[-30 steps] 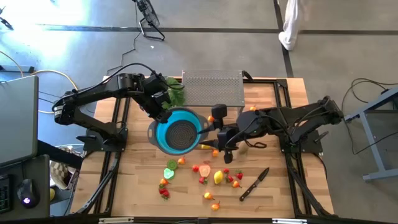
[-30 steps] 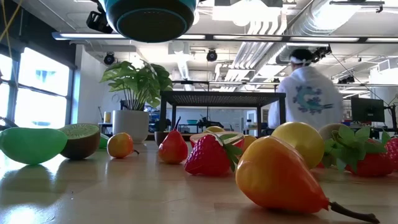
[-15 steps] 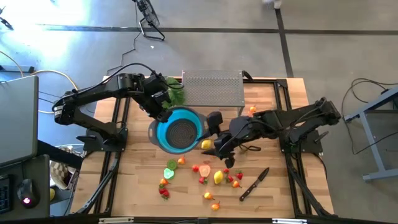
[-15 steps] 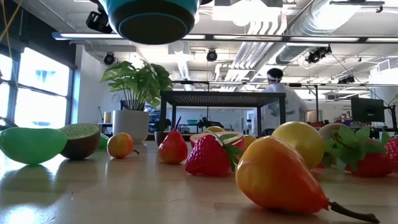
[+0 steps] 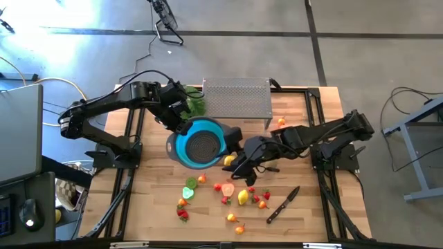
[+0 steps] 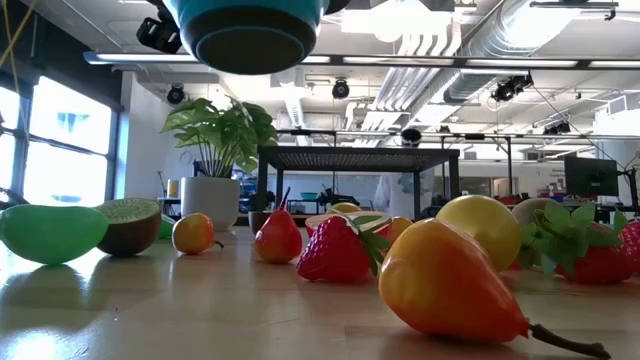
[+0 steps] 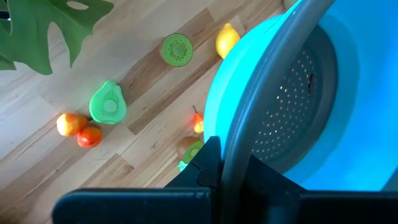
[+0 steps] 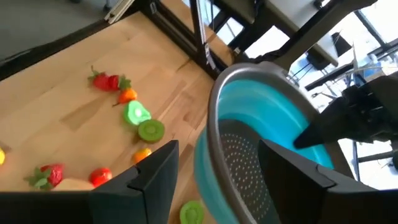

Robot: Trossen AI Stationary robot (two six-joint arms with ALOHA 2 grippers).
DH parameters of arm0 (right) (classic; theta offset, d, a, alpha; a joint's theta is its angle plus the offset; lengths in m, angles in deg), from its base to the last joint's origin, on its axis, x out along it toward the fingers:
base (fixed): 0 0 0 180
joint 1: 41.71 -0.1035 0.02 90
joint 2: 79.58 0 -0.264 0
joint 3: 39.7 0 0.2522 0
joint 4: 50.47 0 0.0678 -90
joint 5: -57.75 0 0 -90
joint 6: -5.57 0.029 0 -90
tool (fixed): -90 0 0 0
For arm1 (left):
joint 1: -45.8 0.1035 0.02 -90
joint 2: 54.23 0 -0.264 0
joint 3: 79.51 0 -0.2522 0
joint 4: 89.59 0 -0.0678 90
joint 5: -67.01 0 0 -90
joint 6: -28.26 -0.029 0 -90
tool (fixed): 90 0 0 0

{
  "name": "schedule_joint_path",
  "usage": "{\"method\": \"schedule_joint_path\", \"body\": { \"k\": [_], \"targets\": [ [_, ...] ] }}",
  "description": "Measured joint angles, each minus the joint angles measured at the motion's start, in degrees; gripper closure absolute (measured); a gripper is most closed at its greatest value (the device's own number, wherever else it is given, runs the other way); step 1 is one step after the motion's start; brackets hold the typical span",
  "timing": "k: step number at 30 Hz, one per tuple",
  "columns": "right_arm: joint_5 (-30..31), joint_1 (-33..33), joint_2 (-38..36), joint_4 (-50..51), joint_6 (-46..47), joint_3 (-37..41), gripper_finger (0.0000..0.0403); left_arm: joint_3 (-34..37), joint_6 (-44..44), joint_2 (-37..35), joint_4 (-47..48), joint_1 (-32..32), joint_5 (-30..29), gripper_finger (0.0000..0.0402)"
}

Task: Pick & Place Fruit
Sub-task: Put the blue bowl on the shelf

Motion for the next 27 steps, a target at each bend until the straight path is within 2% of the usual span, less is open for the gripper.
{"method": "schedule_joint_path", "body": {
  "k": [9,27],
  "targets": [
    [5.27,0.05,1.01,1.92,-3.25,0.01,0.0196,0.0,0.2,0.0,0.0,0.0,-0.09,0.0398],
    [5.52,0.92,3.86,2.21,-6.05,0.02,0.0237,0.0,0.59,0.0,0.05,-0.02,-0.75,0.0398]
  ]
}}
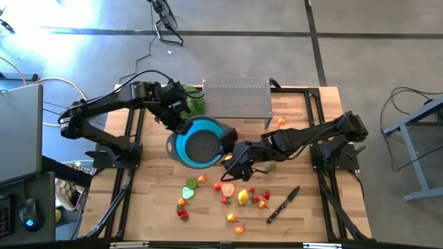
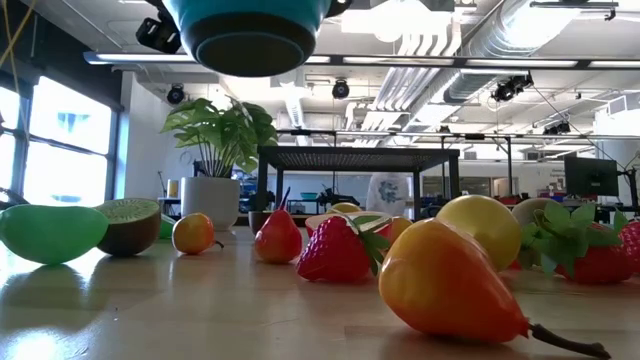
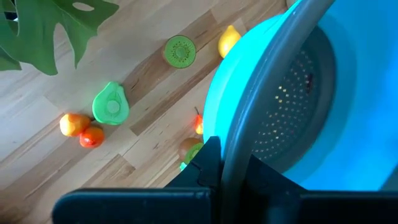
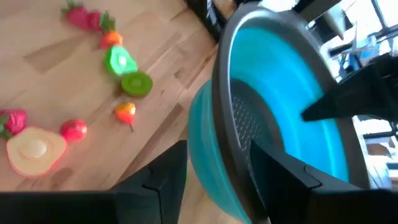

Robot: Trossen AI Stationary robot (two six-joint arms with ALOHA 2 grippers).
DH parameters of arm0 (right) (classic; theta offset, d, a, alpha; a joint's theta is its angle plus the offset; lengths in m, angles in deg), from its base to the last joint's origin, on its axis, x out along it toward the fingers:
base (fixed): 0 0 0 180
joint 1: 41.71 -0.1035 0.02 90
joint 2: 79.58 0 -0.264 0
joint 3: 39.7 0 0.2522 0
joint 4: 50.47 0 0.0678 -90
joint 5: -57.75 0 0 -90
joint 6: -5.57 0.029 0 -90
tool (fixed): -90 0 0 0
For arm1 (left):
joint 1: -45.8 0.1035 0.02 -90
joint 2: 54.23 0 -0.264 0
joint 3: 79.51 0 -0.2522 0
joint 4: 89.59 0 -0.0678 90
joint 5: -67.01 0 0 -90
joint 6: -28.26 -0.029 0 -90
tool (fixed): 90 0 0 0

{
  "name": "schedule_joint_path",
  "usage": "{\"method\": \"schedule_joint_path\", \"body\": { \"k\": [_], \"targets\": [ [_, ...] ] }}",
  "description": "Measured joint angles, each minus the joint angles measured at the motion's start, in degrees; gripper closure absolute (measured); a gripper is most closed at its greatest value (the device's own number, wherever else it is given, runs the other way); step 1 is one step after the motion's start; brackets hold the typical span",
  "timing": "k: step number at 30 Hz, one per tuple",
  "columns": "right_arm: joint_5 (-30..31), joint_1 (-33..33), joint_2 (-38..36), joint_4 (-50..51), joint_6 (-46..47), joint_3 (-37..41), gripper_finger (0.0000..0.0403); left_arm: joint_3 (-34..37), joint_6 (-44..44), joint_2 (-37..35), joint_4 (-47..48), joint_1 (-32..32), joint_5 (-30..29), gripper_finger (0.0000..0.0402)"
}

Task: Pick & Place Fruit
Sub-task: Put the blue bowl on the shelf

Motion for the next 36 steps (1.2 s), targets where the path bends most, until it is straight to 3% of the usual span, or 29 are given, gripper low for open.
{"method": "schedule_joint_path", "body": {
  "k": [15,36],
  "targets": [
    [2.08,-0.05,0.03,-0.05,-2.18,0.01,0.0355,0.0,-0.17,0.0,-0.16,0.0,0.32,0.0398],
    [2.38,-0.09,0.03,-0.74,-2.94,0.01,0.0385,0.0,-0.42,0.02,-2.72,0.04,1.34,0.0394]
  ]
}}
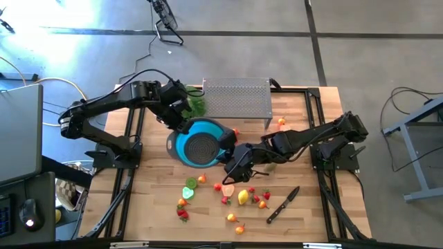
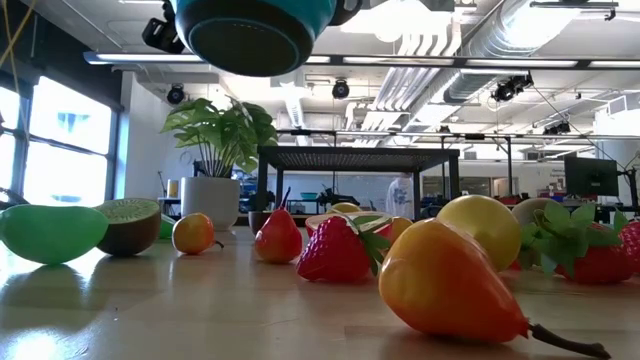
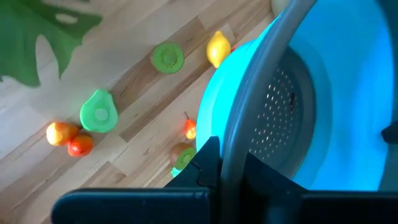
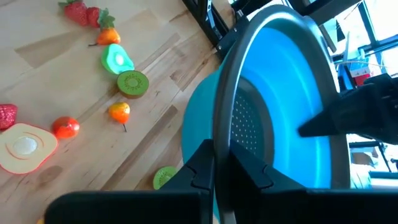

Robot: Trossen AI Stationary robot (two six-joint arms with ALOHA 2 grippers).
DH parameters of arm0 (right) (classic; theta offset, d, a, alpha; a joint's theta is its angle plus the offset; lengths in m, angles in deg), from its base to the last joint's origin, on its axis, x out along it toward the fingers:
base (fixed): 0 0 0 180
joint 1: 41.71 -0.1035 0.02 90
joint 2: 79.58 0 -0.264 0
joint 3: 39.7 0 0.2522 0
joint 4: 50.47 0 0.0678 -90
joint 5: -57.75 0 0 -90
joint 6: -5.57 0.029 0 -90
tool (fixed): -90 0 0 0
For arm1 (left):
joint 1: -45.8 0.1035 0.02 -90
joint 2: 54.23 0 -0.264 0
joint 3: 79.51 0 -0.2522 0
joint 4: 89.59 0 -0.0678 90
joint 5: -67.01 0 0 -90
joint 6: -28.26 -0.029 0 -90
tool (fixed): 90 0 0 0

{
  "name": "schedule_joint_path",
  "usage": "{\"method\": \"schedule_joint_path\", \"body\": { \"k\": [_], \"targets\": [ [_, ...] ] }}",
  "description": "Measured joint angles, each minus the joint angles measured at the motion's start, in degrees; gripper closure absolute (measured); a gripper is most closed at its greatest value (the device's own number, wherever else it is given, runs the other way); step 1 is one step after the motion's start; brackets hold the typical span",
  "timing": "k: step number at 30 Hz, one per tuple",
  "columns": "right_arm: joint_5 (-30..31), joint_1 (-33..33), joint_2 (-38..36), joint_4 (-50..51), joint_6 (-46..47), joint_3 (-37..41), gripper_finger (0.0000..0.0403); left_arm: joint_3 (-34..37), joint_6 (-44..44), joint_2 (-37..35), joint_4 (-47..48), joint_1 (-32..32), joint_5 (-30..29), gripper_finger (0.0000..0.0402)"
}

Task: Pick & Place Fruit
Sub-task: Put the blue bowl on the shelf

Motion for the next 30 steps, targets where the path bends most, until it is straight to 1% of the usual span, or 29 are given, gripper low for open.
{"method": "schedule_joint_path", "body": {
  "k": [5,12,15,23,26,30],
  "targets": [
    [0.25,0.0,-0.01,-0.01,1.08,0.0,0.0387,-0.02,-0.87,-0.02,-1.97,0.02,0.28,0.0363],
    [0.61,0.04,-0.02,0.01,1.1,0.0,0.0387,-0.02,-5.83,-0.02,-1.99,0.02,1.72,0.0312],
    [0.75,0.04,-0.04,0.01,0.93,0.0,0.0387,-0.02,-7.68,-0.02,-1.98,0.02,2.57,0.0287],
    [2.08,0.09,-0.13,0.07,0.9,0.0,0.0387,-0.02,-8.24,-0.02,-1.97,0.02,2.77,0.0214],
    [2.44,0.09,-0.13,0.09,1.15,0.0,0.0387,-0.02,-8.24,-0.02,-1.97,0.52,2.82,0.0204],
    [2.65,0.12,-0.19,0.3,3.17,0.0,0.0387,-0.02,-8.22,-0.02,-2.3,2.77,5.14,0.0201]
  ]
}}
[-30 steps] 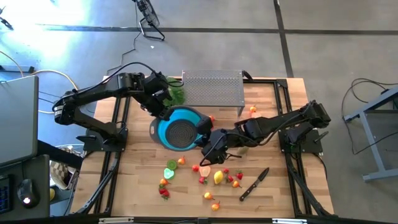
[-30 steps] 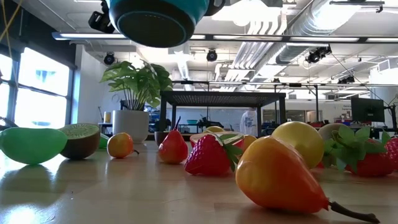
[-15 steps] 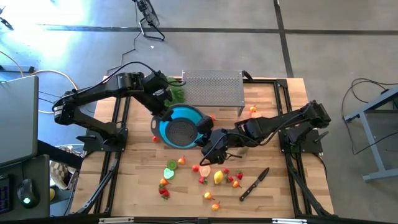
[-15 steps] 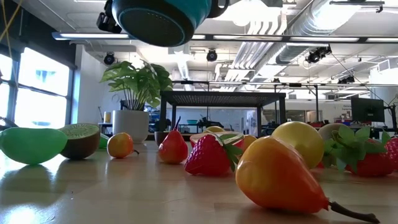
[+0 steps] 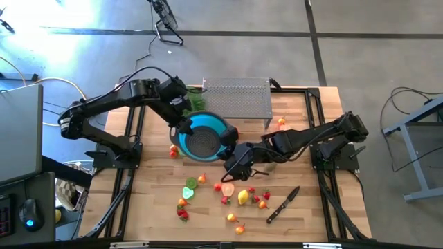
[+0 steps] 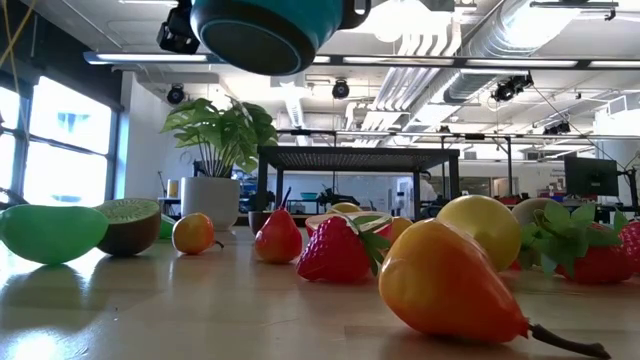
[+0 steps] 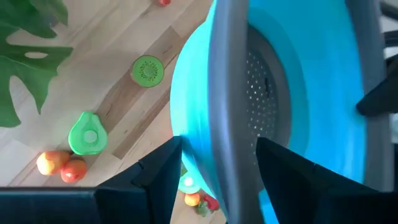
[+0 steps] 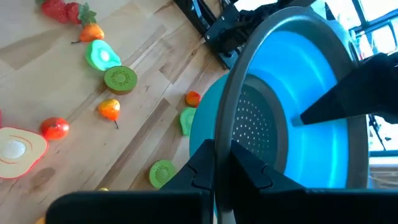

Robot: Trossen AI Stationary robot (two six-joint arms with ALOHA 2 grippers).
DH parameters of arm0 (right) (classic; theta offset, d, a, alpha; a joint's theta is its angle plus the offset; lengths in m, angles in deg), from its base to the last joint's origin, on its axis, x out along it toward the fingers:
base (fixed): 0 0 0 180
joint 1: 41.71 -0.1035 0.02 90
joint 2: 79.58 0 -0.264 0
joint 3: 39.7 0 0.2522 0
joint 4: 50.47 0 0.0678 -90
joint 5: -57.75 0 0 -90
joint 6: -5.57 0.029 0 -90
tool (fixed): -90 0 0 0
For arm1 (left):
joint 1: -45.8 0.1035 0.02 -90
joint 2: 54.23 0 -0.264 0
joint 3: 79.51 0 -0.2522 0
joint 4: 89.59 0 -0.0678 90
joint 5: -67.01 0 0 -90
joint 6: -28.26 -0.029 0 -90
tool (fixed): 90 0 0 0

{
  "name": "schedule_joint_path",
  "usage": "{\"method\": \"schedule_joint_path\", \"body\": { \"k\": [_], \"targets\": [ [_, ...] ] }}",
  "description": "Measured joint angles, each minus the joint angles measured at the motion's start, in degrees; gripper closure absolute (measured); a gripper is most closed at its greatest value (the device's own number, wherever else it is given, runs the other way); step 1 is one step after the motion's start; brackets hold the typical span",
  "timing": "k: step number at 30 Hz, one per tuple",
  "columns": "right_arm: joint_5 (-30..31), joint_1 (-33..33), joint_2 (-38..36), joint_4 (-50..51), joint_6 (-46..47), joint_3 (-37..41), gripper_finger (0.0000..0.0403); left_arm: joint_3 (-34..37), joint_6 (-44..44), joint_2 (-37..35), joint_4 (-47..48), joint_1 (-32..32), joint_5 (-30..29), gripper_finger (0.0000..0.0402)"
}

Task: Pick & Place Fruit
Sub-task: Put the blue bowl on the shelf

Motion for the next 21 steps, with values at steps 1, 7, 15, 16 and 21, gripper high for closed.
{"method": "schedule_joint_path", "body": {
  "k": [1,7,15,16,21],
  "targets": [
    [0.0,0.03,-0.03,0.12,0.19,0.0,0.0387,0.0,-0.07,0.0,-0.18,0.77,0.82,0.0201],
    [2.4,-0.01,-0.57,1.07,1.73,0.0,0.0387,0.0,-2.58,-1.5,-3.14,3.1,3.17,0.0201],
    [5.87,0.59,-3.23,1.01,2.94,0.02,0.0387,-0.04,-3.94,-2.48,-5.12,3.2,3.98,0.0201],
    [5.88,0.88,-3.46,0.99,3.06,0.02,0.0387,-0.04,-4.07,-2.61,-5.71,3.19,4.0,0.0201],
    [6.4,0.96,-4.83,2.31,3.19,0.04,0.0387,-0.07,-3.86,-3.36,-9.69,3.21,3.81,0.0201]
  ]
}}
